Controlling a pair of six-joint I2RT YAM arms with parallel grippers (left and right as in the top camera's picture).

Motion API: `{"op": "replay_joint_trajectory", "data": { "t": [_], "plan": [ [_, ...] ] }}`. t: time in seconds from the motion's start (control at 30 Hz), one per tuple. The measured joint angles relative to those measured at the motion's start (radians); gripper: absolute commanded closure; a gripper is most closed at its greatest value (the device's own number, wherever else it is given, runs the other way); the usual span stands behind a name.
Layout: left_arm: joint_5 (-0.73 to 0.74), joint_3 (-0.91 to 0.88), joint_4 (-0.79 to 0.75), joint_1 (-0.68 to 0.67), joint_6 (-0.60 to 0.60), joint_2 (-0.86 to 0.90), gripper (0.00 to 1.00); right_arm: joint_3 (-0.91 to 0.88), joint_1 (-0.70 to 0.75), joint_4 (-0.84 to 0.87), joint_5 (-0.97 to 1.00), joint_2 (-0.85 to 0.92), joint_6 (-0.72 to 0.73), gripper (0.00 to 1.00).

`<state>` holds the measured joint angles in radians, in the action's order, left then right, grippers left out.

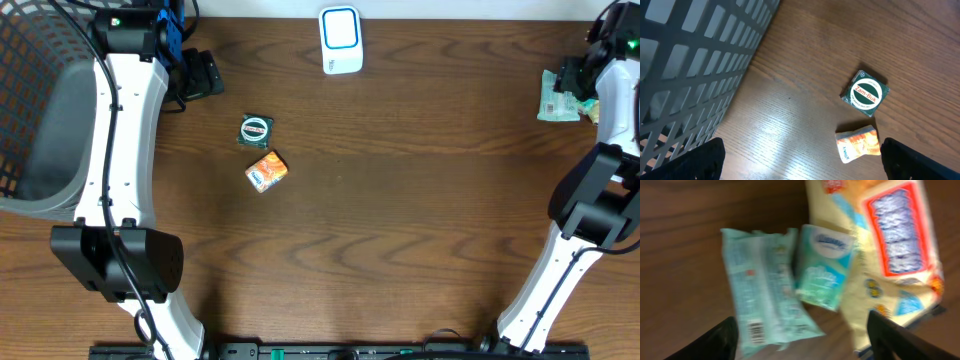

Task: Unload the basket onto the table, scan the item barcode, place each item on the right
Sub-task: 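Carry the tissue pack to the far right and release it, then move the right gripper back to the orange packet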

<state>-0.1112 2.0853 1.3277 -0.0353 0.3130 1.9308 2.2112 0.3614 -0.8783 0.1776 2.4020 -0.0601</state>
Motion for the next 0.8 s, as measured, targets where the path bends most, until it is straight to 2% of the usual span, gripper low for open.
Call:
{"op": "replay_joint_trajectory", "data": {
  "t": [0.03,0.13,0.2,0.4,0.5,0.67,0.8],
  "plan": [
    [0.000,0.000,0.000,0.000,0.000,0.000,0.03,0.000,-0.008,0.003,-0.022,-0.003,0.001,0.21],
    [0.000,0.000,0.000,0.000,0.000,0.000,0.02,0.000,-0.041,0.018,-0.108,-0.032,0.001,0.09],
    [0.000,0.000,0.000,0.000,0.000,0.000,0.02,-0.002,-0.072,0.035,-0.229,-0.072,0.003,0.02],
    [0.000,0.000,0.000,0.000,0.000,0.000,0.02,0.003,-0.208,0.146,-0.786,-0.239,0.010,0.01],
    [0.000,0.000,0.000,0.000,0.000,0.000,0.02,0.019,-0.309,0.138,-0.962,-0.270,0.009,0.01],
    [0.000,0.000,0.000,0.000,0.000,0.000,0.03,0.020,-0.481,0.029,-1.052,-0.227,0.011,0.01],
    [0.000,0.000,0.000,0.000,0.000,0.000,0.02,0.016,-0.618,-0.089,-1.029,-0.153,0.014,0.01]
  ]
}}
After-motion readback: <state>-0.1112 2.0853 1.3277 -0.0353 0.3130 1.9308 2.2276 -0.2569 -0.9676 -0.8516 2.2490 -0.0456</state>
